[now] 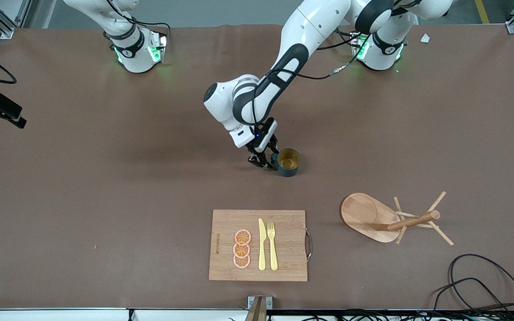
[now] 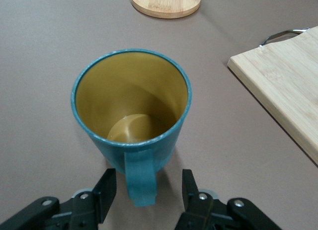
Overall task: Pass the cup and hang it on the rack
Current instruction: 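Lower the left gripper onto the mug handle and grasp it, then lift the mug with the left gripper and carry it to the rack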
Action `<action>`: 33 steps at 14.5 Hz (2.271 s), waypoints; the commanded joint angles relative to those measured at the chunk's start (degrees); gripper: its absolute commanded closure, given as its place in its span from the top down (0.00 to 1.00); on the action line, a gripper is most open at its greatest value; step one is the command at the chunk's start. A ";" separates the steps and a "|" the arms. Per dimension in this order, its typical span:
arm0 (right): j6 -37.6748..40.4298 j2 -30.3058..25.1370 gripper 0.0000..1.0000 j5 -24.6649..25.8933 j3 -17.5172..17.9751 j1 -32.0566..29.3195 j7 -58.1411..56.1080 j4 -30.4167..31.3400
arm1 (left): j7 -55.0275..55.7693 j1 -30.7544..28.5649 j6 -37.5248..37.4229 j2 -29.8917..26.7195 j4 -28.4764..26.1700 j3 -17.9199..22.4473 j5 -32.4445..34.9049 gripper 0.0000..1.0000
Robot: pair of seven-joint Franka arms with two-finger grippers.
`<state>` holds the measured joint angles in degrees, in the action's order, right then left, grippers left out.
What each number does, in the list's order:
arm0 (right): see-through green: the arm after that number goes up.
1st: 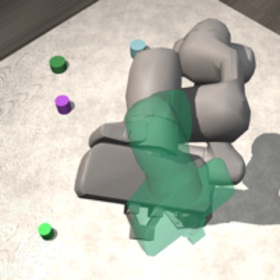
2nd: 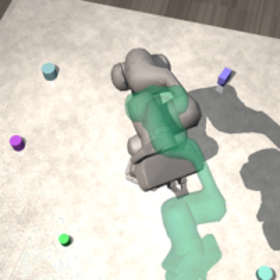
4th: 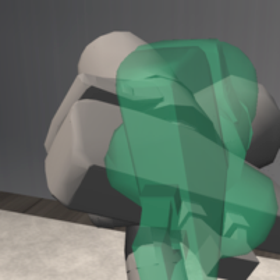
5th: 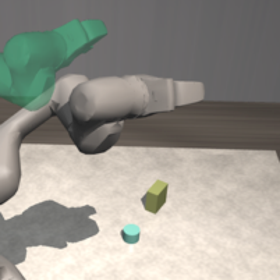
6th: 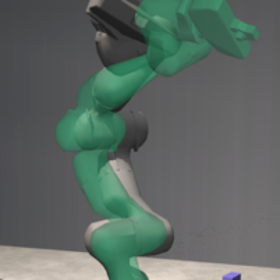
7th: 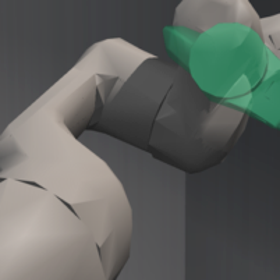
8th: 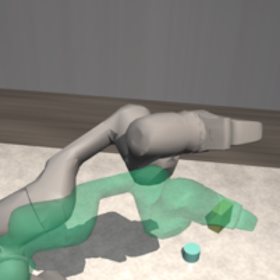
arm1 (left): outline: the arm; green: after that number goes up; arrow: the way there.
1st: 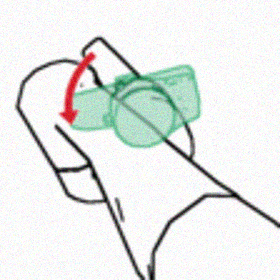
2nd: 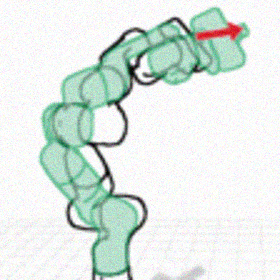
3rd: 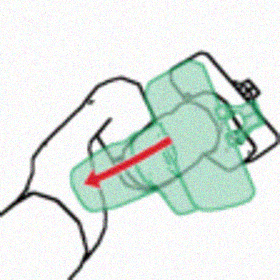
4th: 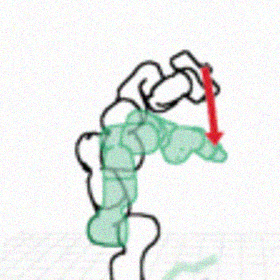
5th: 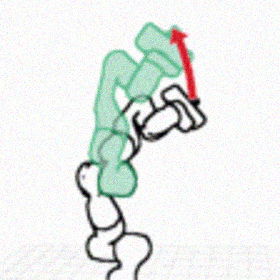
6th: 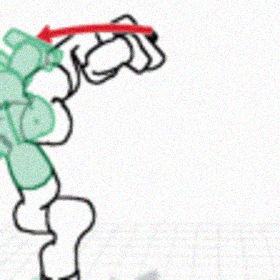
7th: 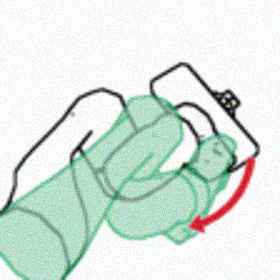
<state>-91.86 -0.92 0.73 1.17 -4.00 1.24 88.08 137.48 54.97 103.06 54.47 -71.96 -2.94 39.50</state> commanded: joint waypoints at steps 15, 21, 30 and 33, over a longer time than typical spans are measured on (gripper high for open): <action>-0.60 -1.80 1.00 -0.82 -0.03 -0.57 -0.36 2.09 | -25.46 -12.58 -0.58 -21.23 1.21 -0.40 -24.96 0.00; -0.69 -1.80 1.00 -0.82 -0.03 -0.66 -0.63 2.09 | -51.92 -28.57 -0.67 -29.77 1.04 -0.32 -50.53 0.01; -0.60 -1.80 1.00 -0.90 -0.03 -0.66 -0.63 2.18 | -83.75 -48.71 -5.05 -25.75 0.16 -0.23 -80.51 0.01; -0.60 -1.80 1.00 -0.90 -0.03 -0.66 -0.63 2.18 | -95.52 -53.55 -9.27 -22.23 0.16 -0.23 -88.26 0.01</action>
<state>-91.86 -0.95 0.73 0.88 -4.01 1.24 88.25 47.76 3.79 96.07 30.19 -72.35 -2.66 -44.54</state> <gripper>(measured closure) 0.000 0.793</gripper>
